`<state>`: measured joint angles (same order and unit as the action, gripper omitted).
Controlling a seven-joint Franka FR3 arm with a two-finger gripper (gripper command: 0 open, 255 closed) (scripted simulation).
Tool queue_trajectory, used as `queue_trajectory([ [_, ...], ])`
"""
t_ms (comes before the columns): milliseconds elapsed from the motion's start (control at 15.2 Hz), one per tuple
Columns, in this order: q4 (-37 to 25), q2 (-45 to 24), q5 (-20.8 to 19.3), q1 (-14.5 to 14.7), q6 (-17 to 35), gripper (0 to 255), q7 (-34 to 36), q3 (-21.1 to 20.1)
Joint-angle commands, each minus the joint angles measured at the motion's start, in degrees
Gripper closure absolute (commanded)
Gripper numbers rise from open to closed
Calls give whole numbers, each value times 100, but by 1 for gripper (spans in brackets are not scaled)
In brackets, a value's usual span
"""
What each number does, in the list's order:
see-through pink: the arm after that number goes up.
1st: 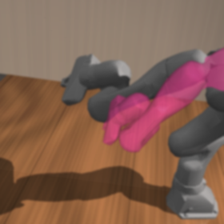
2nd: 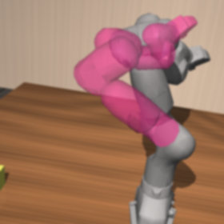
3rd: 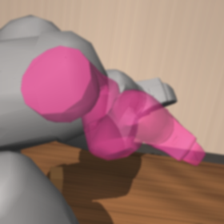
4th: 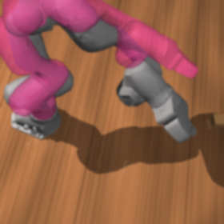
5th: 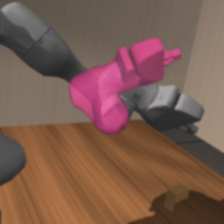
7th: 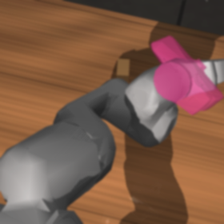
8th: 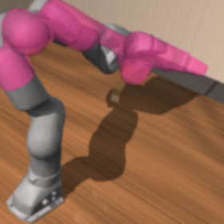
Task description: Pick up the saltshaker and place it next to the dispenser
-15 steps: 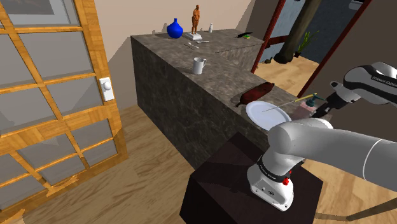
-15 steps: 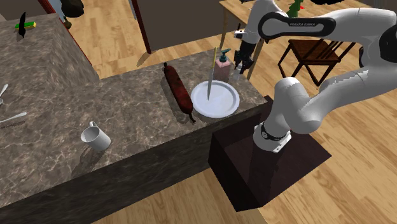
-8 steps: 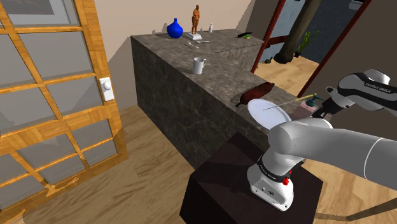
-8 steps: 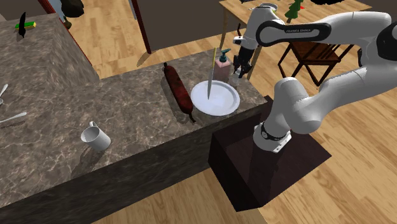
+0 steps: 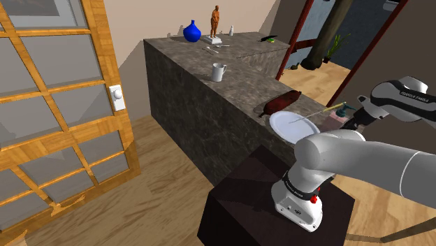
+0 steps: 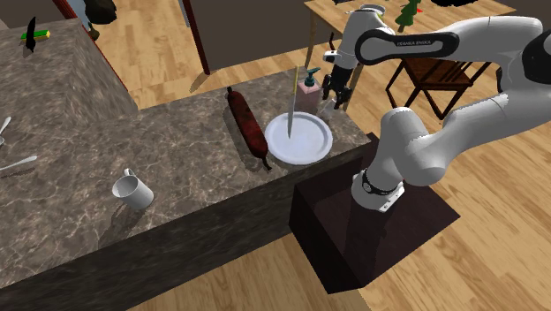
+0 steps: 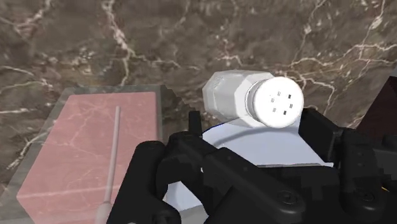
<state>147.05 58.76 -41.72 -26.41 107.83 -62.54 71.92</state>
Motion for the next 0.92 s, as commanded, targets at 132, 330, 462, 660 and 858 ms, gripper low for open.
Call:
queue_trajectory([
  [132, 2, 0, 0, 1, 0, 0, 0, 1],
  [330, -248, 53, 228, -58, -358, 0, -69, -304],
  [462, -496, 78, 416, -81, -666, 0, -126, -546],
  [660, -496, 78, 416, -82, -666, 0, -125, -546],
  [858, -496, 78, 416, -81, -666, 0, -125, -546],
])
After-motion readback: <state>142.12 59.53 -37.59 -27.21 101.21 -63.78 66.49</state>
